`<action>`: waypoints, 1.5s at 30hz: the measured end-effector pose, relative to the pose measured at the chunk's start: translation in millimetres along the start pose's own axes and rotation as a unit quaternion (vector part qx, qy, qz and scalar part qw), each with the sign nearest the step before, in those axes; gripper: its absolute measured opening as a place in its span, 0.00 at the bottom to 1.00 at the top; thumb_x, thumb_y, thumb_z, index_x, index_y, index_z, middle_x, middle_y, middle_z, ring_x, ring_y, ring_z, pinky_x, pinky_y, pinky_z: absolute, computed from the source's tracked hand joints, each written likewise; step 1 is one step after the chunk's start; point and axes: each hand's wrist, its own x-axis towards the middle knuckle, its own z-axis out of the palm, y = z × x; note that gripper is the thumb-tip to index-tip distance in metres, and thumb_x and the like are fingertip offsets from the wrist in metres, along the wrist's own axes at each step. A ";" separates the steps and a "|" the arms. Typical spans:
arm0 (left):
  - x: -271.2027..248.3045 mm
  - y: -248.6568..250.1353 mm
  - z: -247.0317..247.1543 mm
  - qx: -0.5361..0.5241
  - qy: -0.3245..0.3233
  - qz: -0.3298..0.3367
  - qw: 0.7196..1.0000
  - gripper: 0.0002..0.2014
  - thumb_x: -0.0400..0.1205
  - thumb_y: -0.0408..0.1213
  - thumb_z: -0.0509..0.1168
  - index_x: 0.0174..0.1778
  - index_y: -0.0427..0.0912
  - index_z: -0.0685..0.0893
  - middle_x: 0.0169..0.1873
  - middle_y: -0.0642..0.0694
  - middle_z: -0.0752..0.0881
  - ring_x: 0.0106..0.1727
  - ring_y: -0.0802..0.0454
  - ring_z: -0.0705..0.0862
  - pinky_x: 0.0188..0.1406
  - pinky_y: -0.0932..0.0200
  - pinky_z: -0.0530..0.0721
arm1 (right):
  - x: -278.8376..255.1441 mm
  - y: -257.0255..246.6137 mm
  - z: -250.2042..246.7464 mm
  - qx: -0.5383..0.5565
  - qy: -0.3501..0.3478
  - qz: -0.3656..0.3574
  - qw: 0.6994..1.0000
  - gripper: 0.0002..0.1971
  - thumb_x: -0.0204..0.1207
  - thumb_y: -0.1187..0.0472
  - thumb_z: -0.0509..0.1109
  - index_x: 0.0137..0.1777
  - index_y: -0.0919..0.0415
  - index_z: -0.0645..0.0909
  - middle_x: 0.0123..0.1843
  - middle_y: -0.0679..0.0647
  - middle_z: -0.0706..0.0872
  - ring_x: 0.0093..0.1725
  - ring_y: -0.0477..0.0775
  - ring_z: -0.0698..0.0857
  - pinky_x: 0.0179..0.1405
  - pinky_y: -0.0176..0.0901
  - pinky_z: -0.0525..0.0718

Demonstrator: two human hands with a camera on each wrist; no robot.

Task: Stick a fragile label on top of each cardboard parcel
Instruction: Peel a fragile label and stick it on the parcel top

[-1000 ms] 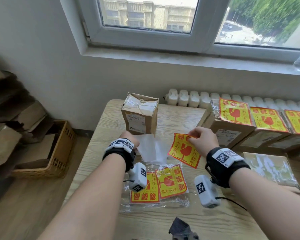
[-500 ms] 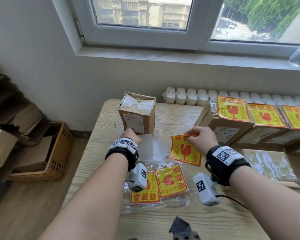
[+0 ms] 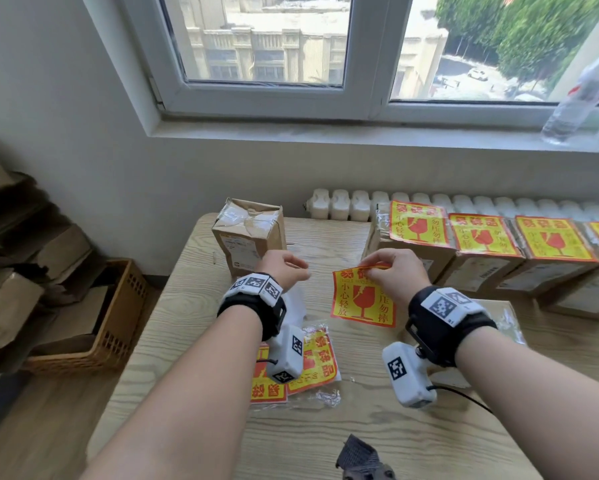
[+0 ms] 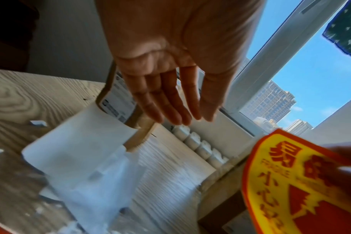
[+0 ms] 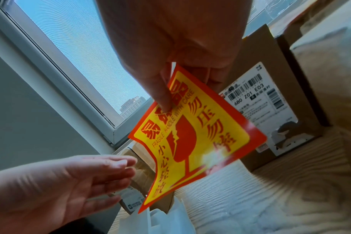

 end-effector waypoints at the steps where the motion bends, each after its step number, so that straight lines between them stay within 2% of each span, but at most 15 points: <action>1: -4.5 9.0 6.2 -0.012 -0.035 0.009 0.999 0.12 0.75 0.39 0.75 0.54 0.43 0.88 0.52 0.47 0.90 0.54 0.52 0.86 0.56 0.53 0.86 | -2.1 0.6 -4.8 0.002 -0.001 -0.004 1.000 0.10 0.75 0.62 0.73 0.38 0.46 0.88 0.46 0.48 0.89 0.48 0.50 0.87 0.38 0.39 0.83; 5: -23.9 42.9 30.1 -0.006 -0.125 0.019 0.992 0.15 0.76 0.40 0.75 0.57 0.41 0.86 0.47 0.46 0.88 0.51 0.53 0.85 0.50 0.59 0.84 | -9.4 6.5 -25.0 0.024 -0.006 -0.014 1.000 0.07 0.76 0.61 0.72 0.42 0.47 0.88 0.48 0.49 0.88 0.48 0.50 0.87 0.39 0.40 0.84; 8: -32.2 58.5 44.9 -0.005 -0.113 0.029 0.993 0.08 0.78 0.38 0.73 0.50 0.40 0.87 0.45 0.42 0.88 0.45 0.53 0.85 0.53 0.56 0.86 | -13.8 12.2 -41.5 0.034 -0.015 -0.018 0.999 0.07 0.76 0.60 0.73 0.41 0.46 0.87 0.49 0.49 0.88 0.49 0.51 0.87 0.43 0.43 0.87; 11: -39.3 71.0 55.7 -0.025 -0.110 0.039 0.993 0.04 0.78 0.37 0.72 0.45 0.41 0.87 0.42 0.44 0.88 0.41 0.57 0.84 0.49 0.59 0.86 | -19.9 18.6 -59.2 0.044 -0.022 -0.021 0.999 0.08 0.76 0.61 0.73 0.39 0.46 0.86 0.49 0.49 0.86 0.52 0.52 0.85 0.47 0.46 0.87; 16: -51.7 91.8 75.8 -0.050 -0.111 0.051 0.991 0.04 0.76 0.36 0.74 0.45 0.44 0.87 0.40 0.48 0.89 0.44 0.55 0.86 0.49 0.60 0.85 | -32.5 32.6 -87.3 0.045 -0.025 -0.022 0.998 0.07 0.76 0.59 0.73 0.39 0.45 0.85 0.53 0.50 0.86 0.54 0.54 0.85 0.49 0.49 0.88; 19: -57.5 102.1 90.2 -0.061 -0.113 0.050 0.990 0.09 0.76 0.35 0.74 0.50 0.39 0.87 0.42 0.45 0.89 0.43 0.53 0.86 0.45 0.62 0.85 | -38.7 41.6 -101.8 0.053 -0.018 -0.012 0.998 0.06 0.76 0.61 0.73 0.49 0.48 0.86 0.56 0.51 0.86 0.54 0.53 0.86 0.53 0.51 0.88; 21: -61.7 108.3 99.1 -0.068 -0.105 0.044 0.991 0.12 0.76 0.34 0.74 0.54 0.36 0.86 0.43 0.43 0.89 0.41 0.52 0.86 0.40 0.63 0.84 | -41.8 49.0 -109.9 0.056 -0.001 -0.012 0.998 0.17 0.75 0.62 0.74 0.63 0.52 0.81 0.58 0.51 0.84 0.54 0.51 0.85 0.47 0.45 0.87; 23: -63.7 111.5 107.1 -0.071 -0.095 0.041 0.992 0.12 0.77 0.34 0.73 0.55 0.35 0.86 0.44 0.43 0.89 0.39 0.54 0.86 0.38 0.64 0.85 | -45.0 56.8 -117.7 0.065 0.018 -0.003 0.998 0.24 0.74 0.62 0.75 0.70 0.53 0.75 0.55 0.50 0.81 0.53 0.51 0.84 0.41 0.40 0.85; 26: -65.9 113.9 118.3 -0.109 -0.083 0.038 0.990 0.07 0.77 0.31 0.73 0.49 0.38 0.85 0.46 0.40 0.89 0.37 0.53 0.87 0.39 0.60 0.87 | -47.1 73.2 -128.7 0.082 0.041 0.020 0.996 0.20 0.73 0.64 0.76 0.63 0.55 0.76 0.48 0.51 0.82 0.48 0.52 0.85 0.36 0.39 0.82; 28: -67.5 115.5 126.1 -0.129 -0.081 0.039 0.988 0.08 0.76 0.26 0.73 0.46 0.39 0.82 0.45 0.40 0.88 0.37 0.51 0.87 0.39 0.58 0.89 | -47.5 84.4 -135.3 0.080 0.070 0.036 0.994 0.13 0.71 0.67 0.74 0.52 0.56 0.76 0.47 0.55 0.84 0.47 0.55 0.86 0.36 0.44 0.86; 30: -71.3 118.6 134.6 -0.129 -0.089 0.037 0.987 0.15 0.73 0.21 0.73 0.51 0.38 0.80 0.47 0.41 0.86 0.44 0.47 0.88 0.42 0.54 0.90 | -48.1 92.3 -139.8 0.061 0.091 0.036 0.993 0.11 0.71 0.69 0.73 0.43 0.55 0.75 0.44 0.56 0.84 0.45 0.56 0.86 0.42 0.49 0.87; 33: -75.3 123.2 148.3 -0.074 -0.091 0.036 0.992 0.26 0.70 0.25 0.77 0.61 0.41 0.75 0.53 0.43 0.86 0.55 0.46 0.86 0.49 0.53 0.87 | -50.2 98.4 -141.4 0.033 0.087 0.025 0.995 0.11 0.72 0.69 0.73 0.36 0.55 0.76 0.39 0.53 0.83 0.41 0.55 0.84 0.38 0.44 0.82; 37: -76.6 122.3 161.9 -0.129 -0.049 0.015 0.990 0.29 0.69 0.27 0.78 0.61 0.42 0.71 0.54 0.43 0.83 0.55 0.47 0.85 0.47 0.52 0.87 | -53.4 108.1 -142.8 0.041 0.088 0.029 0.995 0.11 0.73 0.70 0.72 0.38 0.53 0.82 0.40 0.52 0.87 0.43 0.52 0.86 0.37 0.41 0.83; 41: -78.8 119.4 167.6 -0.131 -0.030 0.042 0.990 0.11 0.77 0.29 0.72 0.47 0.41 0.75 0.50 0.40 0.85 0.50 0.46 0.87 0.45 0.52 0.90 | -58.8 119.2 -145.7 0.068 0.065 0.033 0.995 0.11 0.72 0.69 0.74 0.41 0.50 0.85 0.41 0.53 0.89 0.42 0.53 0.89 0.41 0.48 0.89; 45: -81.5 114.6 173.3 -0.111 -0.023 0.052 0.992 0.07 0.75 0.30 0.74 0.40 0.44 0.83 0.46 0.43 0.89 0.42 0.51 0.90 0.43 0.51 0.91 | -61.9 123.8 -144.4 0.057 0.077 0.042 0.994 0.09 0.72 0.65 0.76 0.48 0.51 0.89 0.44 0.53 0.89 0.45 0.53 0.88 0.46 0.50 0.90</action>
